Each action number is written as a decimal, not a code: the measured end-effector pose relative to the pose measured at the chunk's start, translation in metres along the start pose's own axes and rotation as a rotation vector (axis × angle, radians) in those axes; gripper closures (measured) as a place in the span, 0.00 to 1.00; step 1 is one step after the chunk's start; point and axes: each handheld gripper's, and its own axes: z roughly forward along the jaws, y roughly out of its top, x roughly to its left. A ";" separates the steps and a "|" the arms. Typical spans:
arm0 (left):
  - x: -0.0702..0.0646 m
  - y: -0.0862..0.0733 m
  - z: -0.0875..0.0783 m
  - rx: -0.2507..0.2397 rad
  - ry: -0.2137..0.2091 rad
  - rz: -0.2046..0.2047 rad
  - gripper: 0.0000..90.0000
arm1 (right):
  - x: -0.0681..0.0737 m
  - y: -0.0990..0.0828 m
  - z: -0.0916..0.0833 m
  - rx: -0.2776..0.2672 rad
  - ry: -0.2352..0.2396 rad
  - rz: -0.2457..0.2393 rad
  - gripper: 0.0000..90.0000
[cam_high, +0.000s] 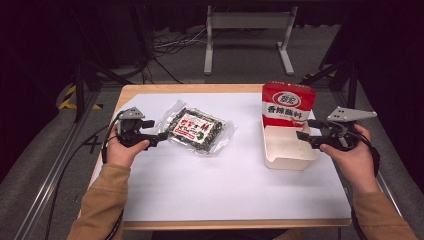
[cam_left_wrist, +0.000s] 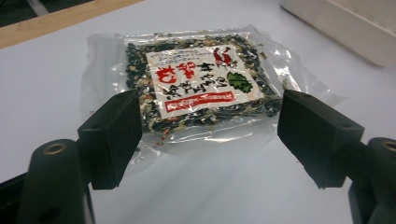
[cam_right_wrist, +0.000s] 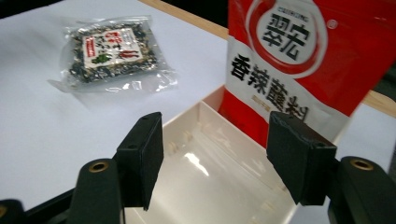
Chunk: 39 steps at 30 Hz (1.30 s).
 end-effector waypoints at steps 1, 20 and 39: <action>0.000 -0.001 0.000 -0.002 0.000 -0.016 0.27 | 0.003 0.000 0.000 -0.008 0.008 -0.002 0.41; 0.022 -0.007 0.010 -0.025 0.111 -0.134 0.26 | 0.059 -0.001 0.011 -0.068 0.129 -0.096 0.41; 0.057 -0.023 0.037 0.001 0.145 -0.200 0.42 | 0.090 -0.007 0.024 -0.039 0.257 -0.154 0.63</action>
